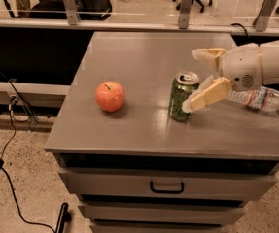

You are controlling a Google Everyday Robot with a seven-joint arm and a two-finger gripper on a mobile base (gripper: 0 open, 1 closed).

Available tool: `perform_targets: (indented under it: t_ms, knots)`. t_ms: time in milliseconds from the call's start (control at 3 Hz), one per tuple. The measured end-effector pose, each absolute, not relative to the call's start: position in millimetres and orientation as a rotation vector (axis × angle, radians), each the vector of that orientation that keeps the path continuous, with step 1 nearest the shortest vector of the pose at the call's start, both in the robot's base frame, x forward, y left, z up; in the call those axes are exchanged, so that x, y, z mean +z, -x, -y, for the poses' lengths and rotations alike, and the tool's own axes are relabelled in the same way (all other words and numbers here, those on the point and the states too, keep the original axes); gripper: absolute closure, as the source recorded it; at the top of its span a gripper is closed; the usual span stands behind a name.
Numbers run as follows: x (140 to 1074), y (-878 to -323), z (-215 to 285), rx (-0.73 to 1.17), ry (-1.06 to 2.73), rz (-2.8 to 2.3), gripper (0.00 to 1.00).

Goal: Knock green can over

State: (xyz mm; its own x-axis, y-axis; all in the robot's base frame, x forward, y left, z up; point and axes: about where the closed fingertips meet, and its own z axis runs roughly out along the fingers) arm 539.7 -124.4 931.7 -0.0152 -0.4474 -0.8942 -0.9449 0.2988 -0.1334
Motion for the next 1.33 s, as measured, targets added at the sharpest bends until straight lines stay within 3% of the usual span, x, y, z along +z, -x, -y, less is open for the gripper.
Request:
perform_targets:
  t_ms: [667,1333]
  knots:
    - [893,-571,136,0.741,1.191,-1.614,0.0]
    - [885,-554,134,0.723,1.24,-1.592,0.0]
